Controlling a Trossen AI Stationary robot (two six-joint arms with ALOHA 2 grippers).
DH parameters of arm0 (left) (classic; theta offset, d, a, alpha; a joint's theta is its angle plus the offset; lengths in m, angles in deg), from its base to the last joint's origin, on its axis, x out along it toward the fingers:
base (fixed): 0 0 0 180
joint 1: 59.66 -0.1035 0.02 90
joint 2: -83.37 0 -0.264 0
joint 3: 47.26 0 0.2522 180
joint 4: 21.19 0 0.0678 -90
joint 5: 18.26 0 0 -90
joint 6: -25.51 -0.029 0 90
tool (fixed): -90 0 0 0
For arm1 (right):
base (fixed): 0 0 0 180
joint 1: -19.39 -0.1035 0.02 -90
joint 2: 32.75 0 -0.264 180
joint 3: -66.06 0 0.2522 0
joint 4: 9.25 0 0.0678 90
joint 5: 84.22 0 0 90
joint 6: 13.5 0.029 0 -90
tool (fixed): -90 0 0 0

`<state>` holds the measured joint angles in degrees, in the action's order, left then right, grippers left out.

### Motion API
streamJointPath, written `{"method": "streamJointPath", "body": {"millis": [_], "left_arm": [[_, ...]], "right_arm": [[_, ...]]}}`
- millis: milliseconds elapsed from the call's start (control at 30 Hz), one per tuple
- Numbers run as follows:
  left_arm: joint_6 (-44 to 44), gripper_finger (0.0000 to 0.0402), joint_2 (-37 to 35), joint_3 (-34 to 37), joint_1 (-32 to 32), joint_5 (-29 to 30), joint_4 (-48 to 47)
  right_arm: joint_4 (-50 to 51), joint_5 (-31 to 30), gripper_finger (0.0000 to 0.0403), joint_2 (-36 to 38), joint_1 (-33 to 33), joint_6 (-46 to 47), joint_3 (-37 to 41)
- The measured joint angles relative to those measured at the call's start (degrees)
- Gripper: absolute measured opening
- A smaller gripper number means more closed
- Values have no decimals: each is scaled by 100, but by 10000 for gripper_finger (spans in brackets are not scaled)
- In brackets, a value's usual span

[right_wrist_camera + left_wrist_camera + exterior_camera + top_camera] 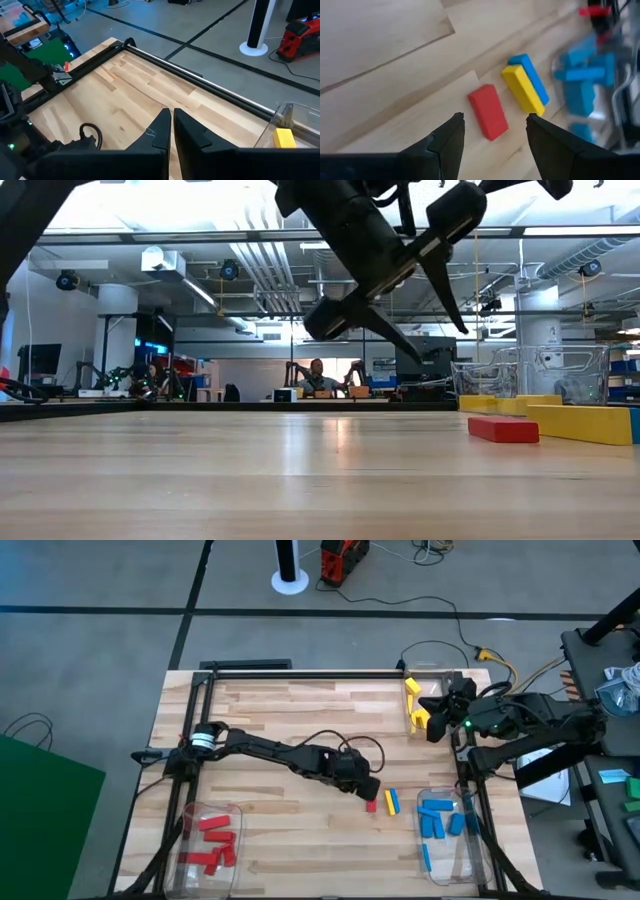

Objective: Sort blocks
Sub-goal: Put the red block into the bottom left transparent bin

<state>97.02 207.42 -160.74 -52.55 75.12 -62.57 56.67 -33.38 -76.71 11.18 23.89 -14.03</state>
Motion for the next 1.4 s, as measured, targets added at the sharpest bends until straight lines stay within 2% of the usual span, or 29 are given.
{"method": "streamJointPath", "body": {"millis": [133,300,600,767,933,1067,1333,1400], "left_arm": [[450,190,2,-44,-2,34,3],[511,194,4,-41,12,164,-29],[514,265,380,-206,216,270,20],[497,278,720,-414,273,338,-136],[455,278,1077,-866,346,467,-351],[280,278,1491,-1490,434,545,-759],[-234,278,2603,-3553,507,724,-2242],[-127,278,2528,-3318,513,713,-1866]], "right_arm": [[-7,2,12,-3,0,-50,0],[-13,9,12,0,0,-63,0],[-13,11,12,2,0,-152,0],[-12,11,12,0,0,-291,0],[-13,9,12,-6,0,-438,0],[-4,9,12,-5,0,-497,0],[-2,9,12,-7,0,-518,0],[1,9,12,-5,0,-514,0]]}}
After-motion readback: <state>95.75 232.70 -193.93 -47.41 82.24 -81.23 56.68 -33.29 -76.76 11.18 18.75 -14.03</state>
